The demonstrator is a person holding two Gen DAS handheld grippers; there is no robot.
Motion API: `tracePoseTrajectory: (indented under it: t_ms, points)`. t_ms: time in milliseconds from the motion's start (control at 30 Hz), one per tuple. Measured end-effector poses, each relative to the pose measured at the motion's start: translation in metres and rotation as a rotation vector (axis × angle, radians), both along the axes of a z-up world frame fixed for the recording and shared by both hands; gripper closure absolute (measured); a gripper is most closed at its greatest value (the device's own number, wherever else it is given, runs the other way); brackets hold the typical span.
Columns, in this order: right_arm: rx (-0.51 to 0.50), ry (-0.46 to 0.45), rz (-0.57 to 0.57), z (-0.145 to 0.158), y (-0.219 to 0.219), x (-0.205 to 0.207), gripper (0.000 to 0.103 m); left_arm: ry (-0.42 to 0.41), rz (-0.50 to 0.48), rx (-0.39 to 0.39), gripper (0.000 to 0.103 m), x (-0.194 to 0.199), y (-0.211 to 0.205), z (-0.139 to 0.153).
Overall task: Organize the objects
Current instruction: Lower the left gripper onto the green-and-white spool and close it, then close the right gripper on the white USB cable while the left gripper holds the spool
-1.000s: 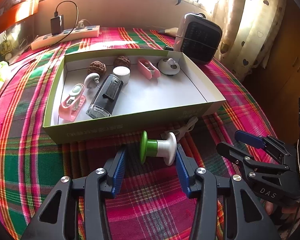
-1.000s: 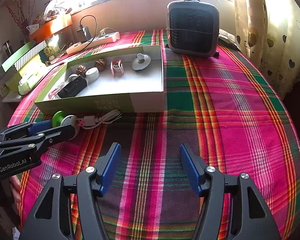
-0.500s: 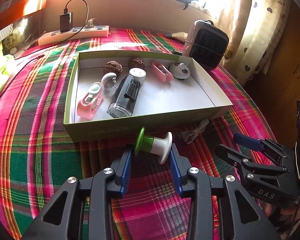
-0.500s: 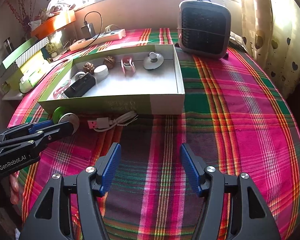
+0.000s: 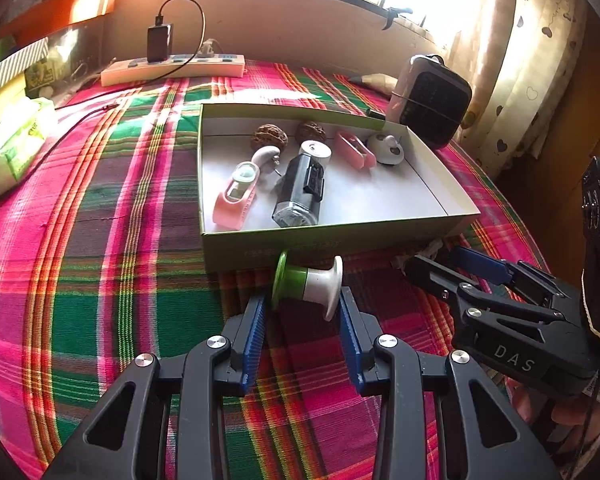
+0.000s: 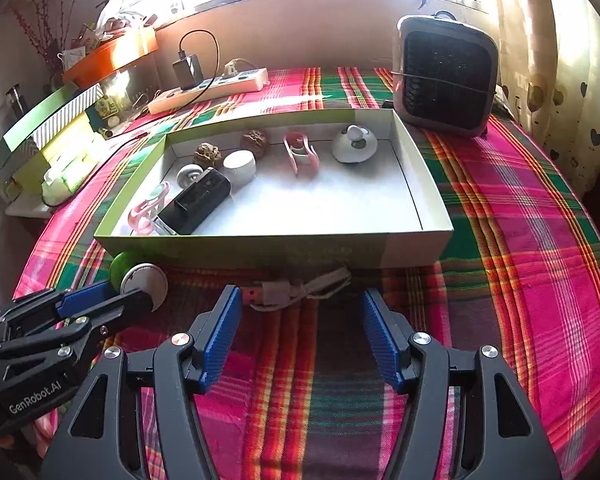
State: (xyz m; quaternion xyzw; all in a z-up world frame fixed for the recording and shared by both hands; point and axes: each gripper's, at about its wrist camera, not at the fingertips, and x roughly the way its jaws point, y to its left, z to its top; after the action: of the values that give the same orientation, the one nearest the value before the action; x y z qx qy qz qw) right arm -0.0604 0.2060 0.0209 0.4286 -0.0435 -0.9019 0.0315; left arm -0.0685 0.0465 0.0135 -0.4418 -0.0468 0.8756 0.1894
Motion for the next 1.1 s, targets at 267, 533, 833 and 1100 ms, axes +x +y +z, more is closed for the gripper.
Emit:
tracePoseTrajectory:
  t_ms: [267,533,833,1100]
  points:
    - [0.013,-0.008,-0.031,-0.003,-0.011,-0.008,0.041,-0.006,-0.016,0.016,0.070,0.001,-0.005,-0.003]
    - [0.044,-0.018,-0.094,-0.005,0.000,-0.004,0.042,-0.003,-0.029,0.025,0.070,0.000,-0.007,-0.003]
    - [0.072,-0.036,-0.127,-0.006,0.016,0.008,0.042,-0.001,-0.032,0.021,0.070,0.000,-0.006,-0.002]
    - [0.093,-0.050,-0.203,-0.007,0.048,0.027,0.042,0.004,-0.036,0.013,0.070,0.001,-0.005,-0.003]
